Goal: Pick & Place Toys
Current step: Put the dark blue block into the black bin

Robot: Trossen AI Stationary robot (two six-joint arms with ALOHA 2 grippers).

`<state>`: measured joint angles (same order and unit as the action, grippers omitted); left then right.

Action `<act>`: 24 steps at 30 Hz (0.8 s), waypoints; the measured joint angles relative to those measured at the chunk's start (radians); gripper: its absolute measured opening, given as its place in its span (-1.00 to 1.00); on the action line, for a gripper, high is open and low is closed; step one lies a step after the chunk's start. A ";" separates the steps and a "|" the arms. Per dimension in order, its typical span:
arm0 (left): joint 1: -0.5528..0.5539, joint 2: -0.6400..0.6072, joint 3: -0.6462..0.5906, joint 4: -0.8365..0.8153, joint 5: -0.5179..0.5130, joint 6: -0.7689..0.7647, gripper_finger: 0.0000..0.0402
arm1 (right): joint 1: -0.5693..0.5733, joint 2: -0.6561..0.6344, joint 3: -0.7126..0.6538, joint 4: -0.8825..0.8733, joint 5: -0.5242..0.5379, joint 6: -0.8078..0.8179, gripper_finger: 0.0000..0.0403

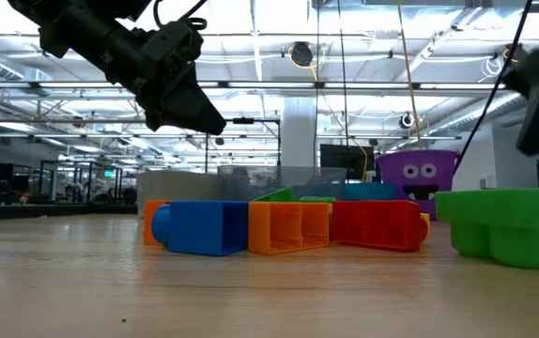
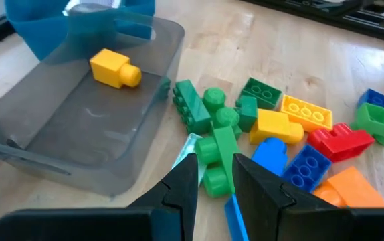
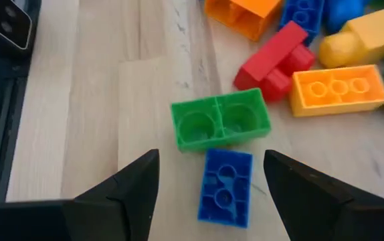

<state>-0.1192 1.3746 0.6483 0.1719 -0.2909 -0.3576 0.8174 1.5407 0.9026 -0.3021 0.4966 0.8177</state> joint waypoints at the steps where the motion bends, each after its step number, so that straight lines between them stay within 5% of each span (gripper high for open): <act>1: 0.000 0.000 0.000 0.000 -0.006 0.000 -0.51 | -0.003 -0.001 -0.018 0.010 -0.001 0.001 0.18; 13: 0.000 0.000 0.000 0.012 -0.008 -0.019 -0.51 | -0.006 0.018 -0.172 0.221 -0.030 -0.001 0.17; 24: 0.000 0.000 0.000 0.016 -0.026 -0.024 -0.51 | -0.005 0.125 -0.172 0.236 -0.045 -0.011 0.07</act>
<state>-0.1192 1.3746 0.6483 0.1875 -0.3171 -0.3819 0.8127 1.6660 0.7311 -0.0666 0.4516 0.8065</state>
